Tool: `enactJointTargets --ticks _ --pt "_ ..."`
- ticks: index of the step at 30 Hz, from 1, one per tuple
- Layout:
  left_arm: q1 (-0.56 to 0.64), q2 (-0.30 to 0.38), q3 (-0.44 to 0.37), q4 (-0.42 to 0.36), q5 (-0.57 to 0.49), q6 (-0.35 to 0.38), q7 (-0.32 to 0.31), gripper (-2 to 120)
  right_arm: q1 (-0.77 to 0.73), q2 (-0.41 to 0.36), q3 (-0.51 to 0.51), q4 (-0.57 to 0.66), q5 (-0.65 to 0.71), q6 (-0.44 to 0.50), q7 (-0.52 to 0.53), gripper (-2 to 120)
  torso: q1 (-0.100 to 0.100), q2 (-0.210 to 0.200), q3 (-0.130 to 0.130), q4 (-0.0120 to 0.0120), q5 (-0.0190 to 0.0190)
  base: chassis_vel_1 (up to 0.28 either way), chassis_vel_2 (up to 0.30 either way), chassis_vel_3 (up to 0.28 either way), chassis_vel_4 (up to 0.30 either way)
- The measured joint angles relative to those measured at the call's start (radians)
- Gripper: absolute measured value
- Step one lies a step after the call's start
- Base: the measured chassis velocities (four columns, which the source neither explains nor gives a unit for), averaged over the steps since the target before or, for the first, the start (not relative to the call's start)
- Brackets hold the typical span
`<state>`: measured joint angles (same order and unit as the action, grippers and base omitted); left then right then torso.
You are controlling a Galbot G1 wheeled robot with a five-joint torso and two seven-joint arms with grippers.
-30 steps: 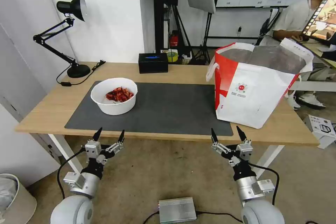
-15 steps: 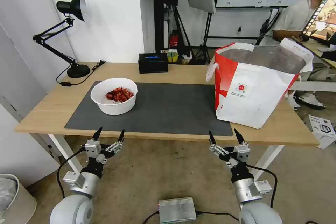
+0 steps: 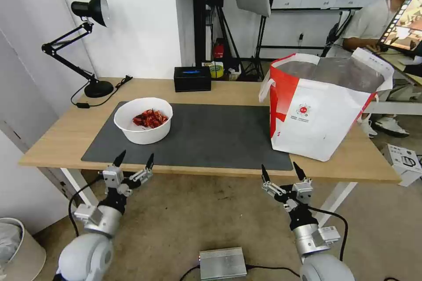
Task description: Pick up the trash from the table and place it into the takeout bag.
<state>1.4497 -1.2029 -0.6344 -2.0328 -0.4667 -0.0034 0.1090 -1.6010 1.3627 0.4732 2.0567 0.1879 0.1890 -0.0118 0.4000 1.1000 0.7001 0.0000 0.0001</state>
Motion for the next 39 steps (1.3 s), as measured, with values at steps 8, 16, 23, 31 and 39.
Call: enactJointTargets --ticks 8,16,23,31,39 --pt "-0.102 0.165 -0.004 0.046 -0.108 0.052 -0.029 100 0.0 0.0 0.0 0.0 0.0 0.0 0.0 100 0.0 0.0 0.0 0.0 -0.0002 0.0 0.0 0.0 0.0" --pt "-0.226 0.3 0.021 0.123 -0.185 0.082 -0.05 100 0.001 0.0 0.0 0.0 0.0 0.0 0.0 100 0.0 0.0 0.0 0.0001 -0.0002 0.0 0.0 0.0 0.0" --pt "-0.344 0.371 0.08 0.206 -0.238 0.109 -0.054 100 0.001 0.0 0.001 0.0 0.001 0.0 0.0 100 0.0 0.0 0.0 -0.0001 -0.0001 0.0 0.0 0.0 0.0" --pt "-0.467 0.425 0.146 0.316 -0.269 0.156 -0.022 100 0.001 0.0 0.0 0.0 0.001 0.0 0.0 100 0.0 0.0 0.0 0.0 -0.0001 0.0 0.0 0.0 0.0" --pt "-0.585 0.427 0.204 0.391 -0.276 0.227 0.015 100 0.001 0.0 0.0 0.0 0.001 0.0 0.0 100 0.0 0.0 0.0 -0.0001 0.0 0.0 0.0 0.0 0.0"
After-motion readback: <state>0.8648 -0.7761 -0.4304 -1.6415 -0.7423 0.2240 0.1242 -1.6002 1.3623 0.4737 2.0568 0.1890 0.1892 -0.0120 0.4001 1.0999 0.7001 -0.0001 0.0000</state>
